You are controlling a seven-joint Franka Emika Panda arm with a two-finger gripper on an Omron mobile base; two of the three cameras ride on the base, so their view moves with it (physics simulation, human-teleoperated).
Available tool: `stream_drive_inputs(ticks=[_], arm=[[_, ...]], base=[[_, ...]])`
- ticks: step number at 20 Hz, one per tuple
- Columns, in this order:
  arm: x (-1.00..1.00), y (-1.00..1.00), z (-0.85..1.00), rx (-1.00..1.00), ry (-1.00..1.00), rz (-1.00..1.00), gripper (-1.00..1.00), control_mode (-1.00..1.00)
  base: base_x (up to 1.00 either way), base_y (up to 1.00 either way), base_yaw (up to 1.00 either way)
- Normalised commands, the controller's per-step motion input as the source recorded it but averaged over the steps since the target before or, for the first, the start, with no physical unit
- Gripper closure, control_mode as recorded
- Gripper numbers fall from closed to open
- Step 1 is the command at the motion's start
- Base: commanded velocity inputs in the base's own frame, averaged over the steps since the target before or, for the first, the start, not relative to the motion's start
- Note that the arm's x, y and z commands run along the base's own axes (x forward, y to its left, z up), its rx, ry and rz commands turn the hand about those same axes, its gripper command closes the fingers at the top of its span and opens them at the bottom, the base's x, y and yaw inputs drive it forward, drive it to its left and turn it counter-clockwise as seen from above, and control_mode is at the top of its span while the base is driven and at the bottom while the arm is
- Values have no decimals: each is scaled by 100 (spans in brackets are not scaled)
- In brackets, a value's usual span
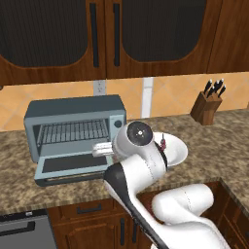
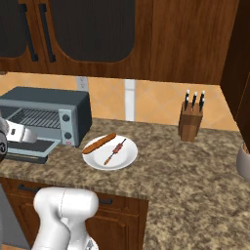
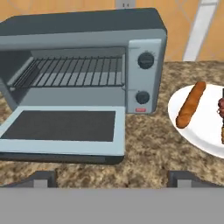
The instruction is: Pick up the kebab skewer and baguette bread, and place them inside the toaster oven. Close the toaster oven door and start by setting the timer.
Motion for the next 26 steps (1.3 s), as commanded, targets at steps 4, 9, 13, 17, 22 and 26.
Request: stream_drive_inputs(ticks=[4, 9, 13, 17, 22, 26], arm=[[0, 51, 6, 5, -42, -4, -100, -100], [0, 53, 18, 10, -31, -2, -100, -100], [3, 17, 22, 12, -14, -2, -100, -100], [11, 0, -4, 0, 0, 0, -100, -100], [0, 3, -25, 0, 4, 0, -100, -100], [9, 26, -18, -1, 12, 0, -100, -100]], base=[[0, 0, 0], [0, 0, 0], [0, 0, 0], [0, 0, 0], [0, 0, 0], [0, 0, 0]])
